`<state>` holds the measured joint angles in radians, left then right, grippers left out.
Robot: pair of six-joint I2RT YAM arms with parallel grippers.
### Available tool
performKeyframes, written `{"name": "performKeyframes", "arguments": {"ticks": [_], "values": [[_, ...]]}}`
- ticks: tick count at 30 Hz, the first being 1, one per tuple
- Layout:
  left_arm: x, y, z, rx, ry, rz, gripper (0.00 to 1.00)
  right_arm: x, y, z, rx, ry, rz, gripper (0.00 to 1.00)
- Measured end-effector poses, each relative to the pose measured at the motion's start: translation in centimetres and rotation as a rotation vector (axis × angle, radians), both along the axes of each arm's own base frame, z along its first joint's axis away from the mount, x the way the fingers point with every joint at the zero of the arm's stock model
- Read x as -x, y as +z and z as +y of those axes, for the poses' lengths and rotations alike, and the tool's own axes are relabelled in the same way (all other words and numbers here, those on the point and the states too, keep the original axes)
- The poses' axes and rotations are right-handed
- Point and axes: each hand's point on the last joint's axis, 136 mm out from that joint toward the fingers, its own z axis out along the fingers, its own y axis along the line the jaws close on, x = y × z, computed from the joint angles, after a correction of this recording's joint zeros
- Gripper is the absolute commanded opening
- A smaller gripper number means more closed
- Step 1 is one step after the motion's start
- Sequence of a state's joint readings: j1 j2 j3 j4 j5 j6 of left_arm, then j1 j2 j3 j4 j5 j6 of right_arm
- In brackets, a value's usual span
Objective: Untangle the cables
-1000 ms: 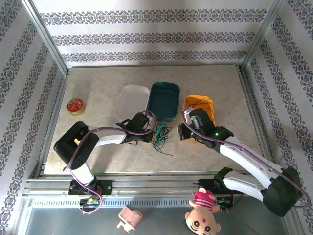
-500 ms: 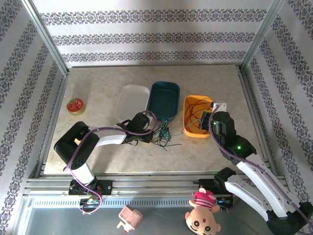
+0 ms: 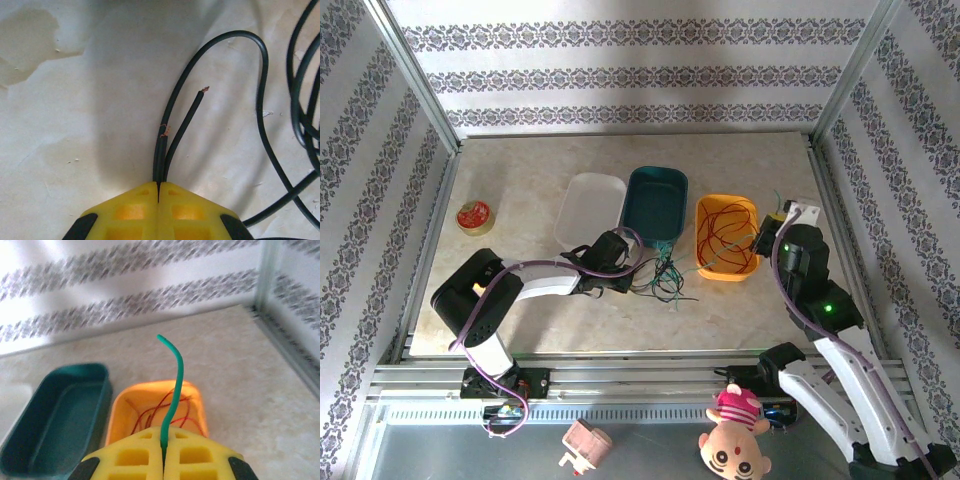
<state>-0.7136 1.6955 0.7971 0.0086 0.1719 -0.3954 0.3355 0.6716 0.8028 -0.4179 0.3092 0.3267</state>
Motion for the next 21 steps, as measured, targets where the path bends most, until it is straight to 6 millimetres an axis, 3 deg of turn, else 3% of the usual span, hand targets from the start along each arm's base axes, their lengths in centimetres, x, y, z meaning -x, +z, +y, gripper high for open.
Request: {"name": "performKeyframes", "arguments": {"ticks": [3,5,7,9,11,17,21], "values": [[0.1,0.1,-0.1,-0.003,-0.018,-0.010,0.02,-1.1,-1.1,3.3,-0.015,0.158,0.093,0.00],[0.6,0.2,-0.2,0.000,-0.042,-0.013,0.32,-1.6,-3.1,6.2,-0.021,0.272,0.179,0.00],[1.5,0.4,-0.4,0.016,-0.076,-0.008,0.54,-1.3,-5.4,8.7,-0.003,0.363,0.268,0.00],[2.4,1.1,-0.7,0.036,-0.108,-0.008,0.65,-0.8,-7.1,10.6,0.014,0.429,0.331,0.00],[3.2,2.2,-0.7,0.057,-0.145,-0.014,0.69,-0.4,-8.2,11.9,0.021,0.476,0.371,0.00],[3.9,6.4,-2.3,0.148,-0.263,-0.071,0.72,-0.7,-9.4,12.1,0.030,0.474,0.408,0.00],[4.9,6.7,-3.7,0.158,-0.347,-0.060,0.71,-1.2,-9.5,11.2,0.020,0.443,0.413,0.00]]}}
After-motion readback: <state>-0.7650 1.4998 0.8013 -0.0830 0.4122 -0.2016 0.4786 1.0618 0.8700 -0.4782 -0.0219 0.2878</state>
